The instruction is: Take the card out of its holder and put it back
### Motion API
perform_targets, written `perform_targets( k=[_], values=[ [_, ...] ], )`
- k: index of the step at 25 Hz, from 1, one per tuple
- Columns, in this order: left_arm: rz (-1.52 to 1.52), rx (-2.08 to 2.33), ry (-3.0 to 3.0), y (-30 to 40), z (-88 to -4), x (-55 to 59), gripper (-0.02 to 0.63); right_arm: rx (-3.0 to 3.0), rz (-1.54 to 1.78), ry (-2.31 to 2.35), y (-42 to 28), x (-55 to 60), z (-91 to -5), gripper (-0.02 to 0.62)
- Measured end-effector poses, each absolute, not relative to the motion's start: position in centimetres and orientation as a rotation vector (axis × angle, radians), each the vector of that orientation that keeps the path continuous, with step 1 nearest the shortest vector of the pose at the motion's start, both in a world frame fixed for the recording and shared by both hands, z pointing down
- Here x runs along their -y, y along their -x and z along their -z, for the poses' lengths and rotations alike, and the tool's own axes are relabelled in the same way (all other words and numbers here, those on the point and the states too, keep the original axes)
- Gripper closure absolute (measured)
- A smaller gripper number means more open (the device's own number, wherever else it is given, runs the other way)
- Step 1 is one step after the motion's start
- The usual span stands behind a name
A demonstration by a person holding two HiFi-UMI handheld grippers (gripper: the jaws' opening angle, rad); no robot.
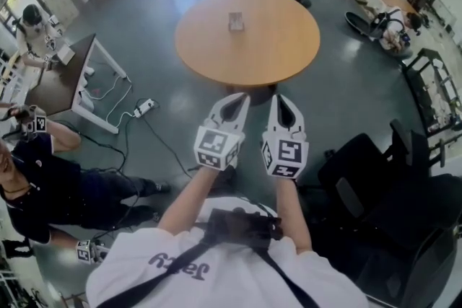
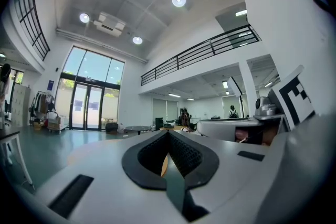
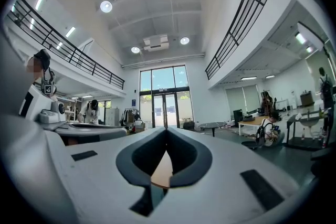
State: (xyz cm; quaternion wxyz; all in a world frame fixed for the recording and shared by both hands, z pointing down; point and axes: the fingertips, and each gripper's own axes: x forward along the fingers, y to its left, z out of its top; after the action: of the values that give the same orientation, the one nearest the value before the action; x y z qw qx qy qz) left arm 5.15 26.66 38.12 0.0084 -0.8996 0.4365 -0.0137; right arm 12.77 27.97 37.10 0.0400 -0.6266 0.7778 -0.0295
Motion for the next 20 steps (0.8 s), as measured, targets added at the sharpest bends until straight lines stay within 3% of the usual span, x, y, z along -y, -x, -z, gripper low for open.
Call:
perform_targets(
  k=[11, 20],
  values=[
    [-0.050, -1.356, 2.854, -5.3, -38.0, -16.9, 0.594, -2.362, 0.103, 1.968, -13.2, -18.7, -37.7, 0.595],
    [-0.107, -1.412, 2.850, -2.0, -37.5, -7.3, 0.594, -2.476, 0.076, 1.957, -8.9, -9.0, -38.0, 0.595]
  ],
)
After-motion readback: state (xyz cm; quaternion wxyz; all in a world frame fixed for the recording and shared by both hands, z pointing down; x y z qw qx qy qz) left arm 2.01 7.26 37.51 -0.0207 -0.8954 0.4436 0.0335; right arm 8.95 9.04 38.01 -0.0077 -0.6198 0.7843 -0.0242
